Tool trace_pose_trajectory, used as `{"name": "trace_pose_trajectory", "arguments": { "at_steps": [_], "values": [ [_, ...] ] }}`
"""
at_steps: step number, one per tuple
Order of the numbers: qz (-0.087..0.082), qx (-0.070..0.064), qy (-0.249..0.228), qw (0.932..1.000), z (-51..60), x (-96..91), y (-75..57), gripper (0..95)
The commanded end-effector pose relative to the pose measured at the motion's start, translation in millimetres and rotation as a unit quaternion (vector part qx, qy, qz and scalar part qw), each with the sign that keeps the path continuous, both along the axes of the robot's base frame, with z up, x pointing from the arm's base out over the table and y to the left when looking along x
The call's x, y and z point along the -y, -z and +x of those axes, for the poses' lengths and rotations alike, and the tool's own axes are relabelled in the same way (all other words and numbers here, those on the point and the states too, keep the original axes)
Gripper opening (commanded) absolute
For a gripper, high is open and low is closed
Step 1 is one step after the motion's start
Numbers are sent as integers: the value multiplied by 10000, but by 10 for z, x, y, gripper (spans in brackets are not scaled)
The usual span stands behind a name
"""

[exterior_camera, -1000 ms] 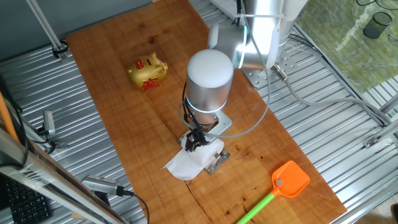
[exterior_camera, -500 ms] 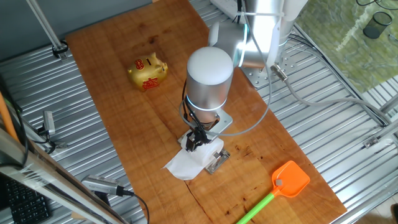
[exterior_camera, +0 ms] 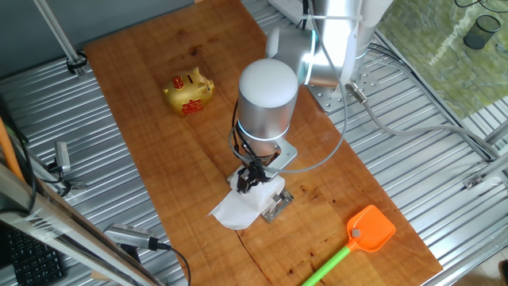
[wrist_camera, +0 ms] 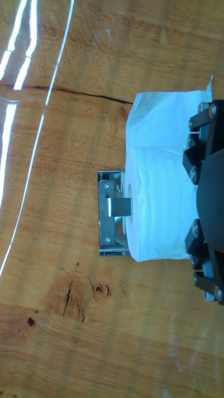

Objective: Take the roll of paper down from the shelf

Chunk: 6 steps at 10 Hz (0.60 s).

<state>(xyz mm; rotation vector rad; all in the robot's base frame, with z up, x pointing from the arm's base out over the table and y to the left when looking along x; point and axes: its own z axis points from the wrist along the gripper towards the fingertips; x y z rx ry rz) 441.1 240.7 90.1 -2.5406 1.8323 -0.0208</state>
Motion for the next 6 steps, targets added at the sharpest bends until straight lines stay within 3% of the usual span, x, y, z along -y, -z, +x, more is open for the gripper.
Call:
{"name": "trace_pose_trajectory", "arguments": {
  "at_steps": [1,6],
  "values": [
    [-2,-6,-8,10000,0,7,-13,0],
    [-6,-4,-42,10000,33,56,-21,0]
  ]
}}
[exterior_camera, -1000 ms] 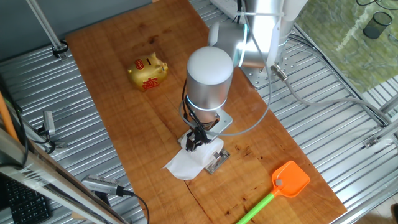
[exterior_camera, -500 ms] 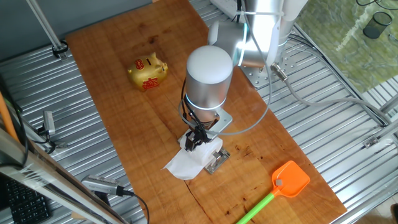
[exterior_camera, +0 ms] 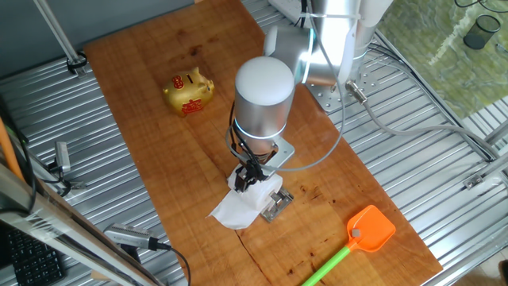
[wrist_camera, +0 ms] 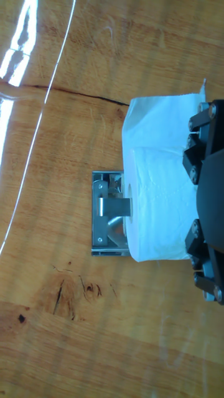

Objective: Take the roll of paper down from the shelf

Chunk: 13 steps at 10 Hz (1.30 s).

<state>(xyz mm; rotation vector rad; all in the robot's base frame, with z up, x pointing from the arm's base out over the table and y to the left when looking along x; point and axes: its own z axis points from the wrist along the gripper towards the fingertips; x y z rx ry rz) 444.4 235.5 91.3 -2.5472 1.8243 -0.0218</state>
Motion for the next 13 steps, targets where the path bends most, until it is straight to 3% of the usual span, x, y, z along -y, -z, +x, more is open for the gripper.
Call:
{"name": "trace_pose_trajectory", "arguments": {
  "at_steps": [1,13],
  "values": [
    [-2,-7,-35,10000,14,21,-13,0],
    [-9,-19,-150,9999,51,219,-10,0]
  ]
}}
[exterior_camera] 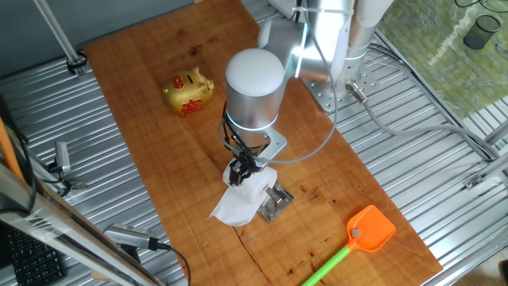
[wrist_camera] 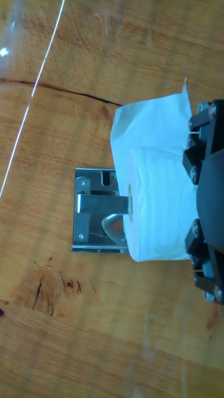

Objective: Take the roll of paper down from the shelf

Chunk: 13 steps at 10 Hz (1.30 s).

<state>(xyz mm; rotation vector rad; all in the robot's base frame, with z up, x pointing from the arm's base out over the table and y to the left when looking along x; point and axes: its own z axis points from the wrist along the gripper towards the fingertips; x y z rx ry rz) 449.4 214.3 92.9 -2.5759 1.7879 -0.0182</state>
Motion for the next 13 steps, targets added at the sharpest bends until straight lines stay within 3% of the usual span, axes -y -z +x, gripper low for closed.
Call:
{"name": "trace_pose_trajectory", "arguments": {
  "at_steps": [1,13],
  "values": [
    [-7,-2,-6,10000,1,12,8,0],
    [-7,3,-96,10000,68,226,14,0]
  ]
}}
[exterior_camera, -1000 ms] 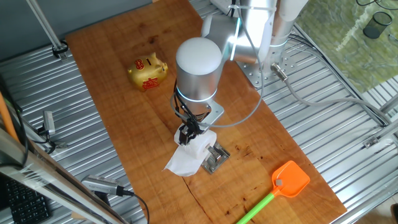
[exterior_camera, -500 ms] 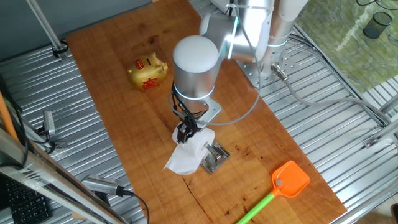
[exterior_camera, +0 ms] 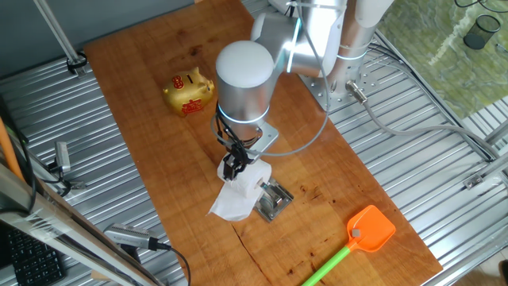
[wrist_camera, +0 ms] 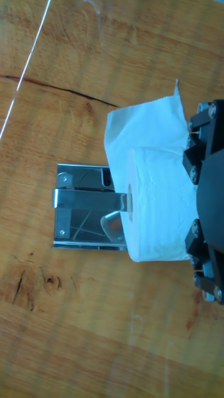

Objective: Take the roll of paper down from the shelf

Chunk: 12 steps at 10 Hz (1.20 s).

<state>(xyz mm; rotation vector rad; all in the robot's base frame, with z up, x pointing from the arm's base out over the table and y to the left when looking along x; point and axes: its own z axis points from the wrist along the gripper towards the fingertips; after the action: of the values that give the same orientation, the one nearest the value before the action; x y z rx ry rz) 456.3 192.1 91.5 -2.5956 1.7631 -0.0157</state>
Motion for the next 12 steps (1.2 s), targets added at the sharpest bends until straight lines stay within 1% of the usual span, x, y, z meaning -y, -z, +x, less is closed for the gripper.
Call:
{"name": "trace_pose_trajectory", "arguments": {
  "at_steps": [1,4,8,12],
  "values": [
    [-1,23,19,10000,-1,35,7,0],
    [-1,37,129,9999,-10,86,0,0],
    [-9,45,128,9999,-13,145,-17,0],
    [-7,59,115,9999,24,241,-26,0]
  ]
}}
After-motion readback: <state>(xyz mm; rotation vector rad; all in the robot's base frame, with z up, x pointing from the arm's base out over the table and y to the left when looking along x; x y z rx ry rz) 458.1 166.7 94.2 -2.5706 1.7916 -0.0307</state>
